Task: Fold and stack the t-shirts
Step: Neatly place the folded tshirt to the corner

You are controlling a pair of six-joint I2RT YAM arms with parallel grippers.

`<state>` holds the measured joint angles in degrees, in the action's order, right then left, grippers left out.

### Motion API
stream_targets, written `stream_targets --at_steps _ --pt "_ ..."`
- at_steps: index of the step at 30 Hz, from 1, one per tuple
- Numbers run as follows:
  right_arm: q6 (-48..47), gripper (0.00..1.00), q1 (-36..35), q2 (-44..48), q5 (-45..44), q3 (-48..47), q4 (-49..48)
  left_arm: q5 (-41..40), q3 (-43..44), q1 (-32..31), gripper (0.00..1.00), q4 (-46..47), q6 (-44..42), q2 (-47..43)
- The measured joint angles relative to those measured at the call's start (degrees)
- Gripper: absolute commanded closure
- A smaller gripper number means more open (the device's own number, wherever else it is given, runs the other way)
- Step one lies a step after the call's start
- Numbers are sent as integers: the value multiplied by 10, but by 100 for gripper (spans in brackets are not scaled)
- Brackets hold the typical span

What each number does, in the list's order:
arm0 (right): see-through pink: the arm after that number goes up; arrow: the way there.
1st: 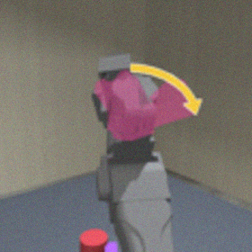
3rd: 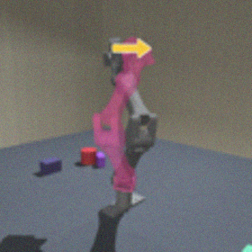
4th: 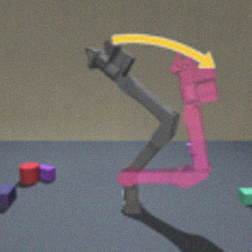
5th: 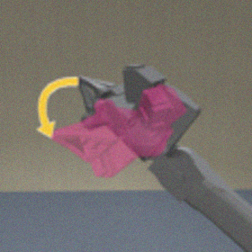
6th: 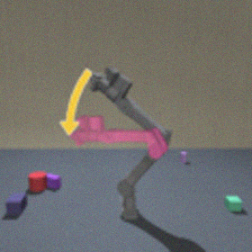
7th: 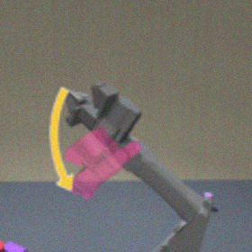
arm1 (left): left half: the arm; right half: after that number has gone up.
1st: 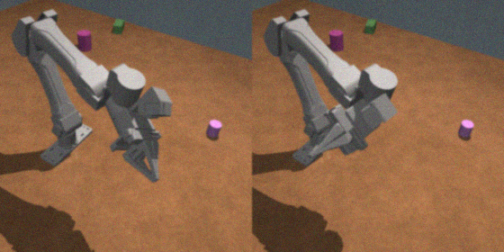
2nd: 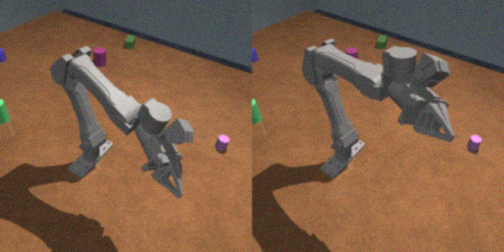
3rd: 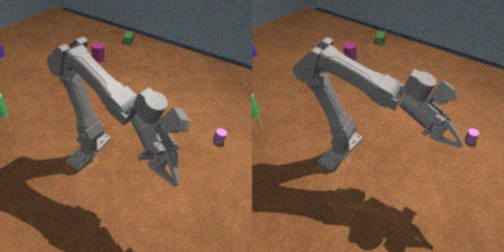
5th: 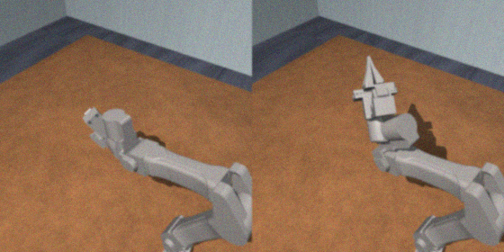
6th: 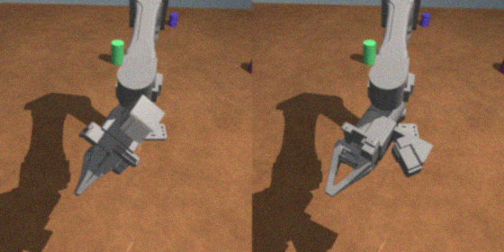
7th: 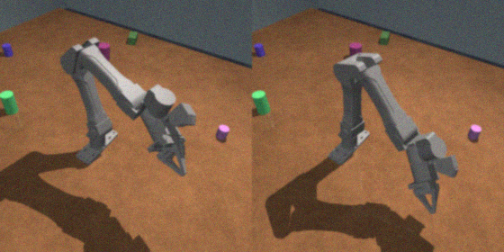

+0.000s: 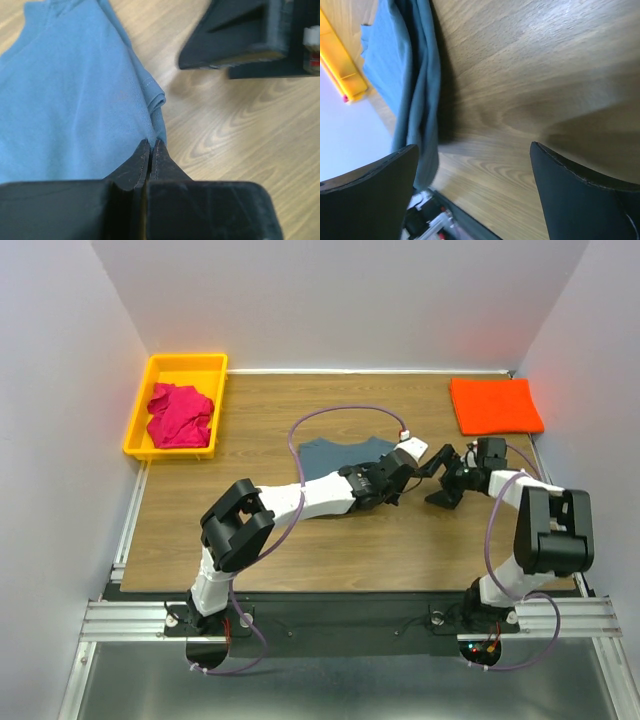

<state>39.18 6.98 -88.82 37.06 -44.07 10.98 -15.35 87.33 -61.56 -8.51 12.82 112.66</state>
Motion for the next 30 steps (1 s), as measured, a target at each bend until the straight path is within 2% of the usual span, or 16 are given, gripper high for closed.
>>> stream_targets --at_steps 8,14,16,18,20,22,23,24,25,27,28,30 --pt "68 1 -49 -108 63 -27 -114 15 -9 -2 100 -1 6 0" --pt "92 2 -94 -163 80 -70 -160 20 -9 -2 100 -1 10 0" --pt "94 7 -106 -170 80 -75 -166 23 -9 -2 100 -1 12 0" --pt "96 16 -118 -177 79 -80 -172 25 -9 -2 100 -1 13 0" --pt "95 33 -131 -186 78 -86 -175 28 -8 -2 100 -1 16 0" --pt "91 45 -141 -196 75 -91 -177 29 -8 -2 98 -1 18 0" --pt "91 60 -146 -203 73 -93 -177 29 -8 -2 94 -1 19 0" --pt "88 69 -147 -206 71 -95 -177 29 -7 -2 88 -3 21 0" --pt "83 84 -150 -211 68 -97 -175 29 -6 -2 71 -5 23 0" --pt "73 94 -152 -215 59 -98 -166 30 -1 2 51 -11 31 2" --pt "66 99 -152 -215 48 -103 -150 34 2 5 38 -14 35 3" --pt "30 99 -153 -215 28 -129 -108 47 3 16 30 -16 50 3"
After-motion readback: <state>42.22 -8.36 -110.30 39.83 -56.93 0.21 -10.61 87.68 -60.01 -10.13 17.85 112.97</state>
